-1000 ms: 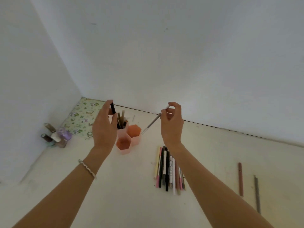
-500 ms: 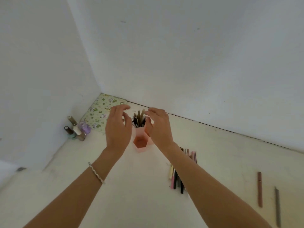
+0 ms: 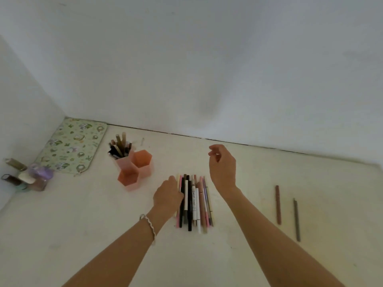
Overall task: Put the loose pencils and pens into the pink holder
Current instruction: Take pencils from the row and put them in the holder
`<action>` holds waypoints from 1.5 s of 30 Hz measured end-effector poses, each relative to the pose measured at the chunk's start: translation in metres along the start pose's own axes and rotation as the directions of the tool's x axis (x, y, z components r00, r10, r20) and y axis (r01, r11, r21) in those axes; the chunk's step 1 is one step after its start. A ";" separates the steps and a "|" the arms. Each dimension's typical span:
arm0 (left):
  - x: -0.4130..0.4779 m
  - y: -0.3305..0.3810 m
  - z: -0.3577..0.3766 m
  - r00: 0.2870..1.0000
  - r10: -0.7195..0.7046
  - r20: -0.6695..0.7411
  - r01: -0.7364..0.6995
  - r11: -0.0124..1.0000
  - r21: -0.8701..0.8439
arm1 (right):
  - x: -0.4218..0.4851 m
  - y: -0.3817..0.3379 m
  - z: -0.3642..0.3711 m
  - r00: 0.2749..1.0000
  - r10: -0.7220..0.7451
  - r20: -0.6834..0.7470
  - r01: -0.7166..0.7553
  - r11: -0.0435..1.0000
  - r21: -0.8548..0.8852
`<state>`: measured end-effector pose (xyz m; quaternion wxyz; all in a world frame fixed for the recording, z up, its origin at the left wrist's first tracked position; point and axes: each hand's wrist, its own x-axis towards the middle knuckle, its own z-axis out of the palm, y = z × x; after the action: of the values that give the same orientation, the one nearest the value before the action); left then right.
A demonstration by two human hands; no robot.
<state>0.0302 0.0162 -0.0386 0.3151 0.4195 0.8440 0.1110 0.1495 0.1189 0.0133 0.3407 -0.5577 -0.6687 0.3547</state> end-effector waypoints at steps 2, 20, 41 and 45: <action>0.003 0.005 0.006 1.000 0.000 -0.028 0.000 1.000 0.029 | -0.001 0.015 -0.012 1.000 0.027 -0.003 -0.027 1.000 -0.012; 0.005 0.046 -0.047 0.917 0.181 -0.354 -0.309 0.885 -0.348 | -0.026 0.061 0.023 0.869 0.413 0.272 -0.206 0.802 -0.561; -0.012 0.008 -0.122 0.764 0.150 -0.628 -0.512 0.734 -0.447 | -0.016 0.042 0.023 0.887 0.329 0.324 -0.128 0.849 -0.513; -0.014 0.003 -0.141 0.701 0.122 -0.703 -0.552 0.717 -0.426 | 0.008 0.007 0.012 0.944 0.243 0.223 -0.172 0.939 -0.297</action>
<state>-0.0497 0.0186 0.0786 0.1036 0.3887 0.7171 0.5692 0.1419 0.1264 0.0019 0.1314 -0.6167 -0.6865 0.3620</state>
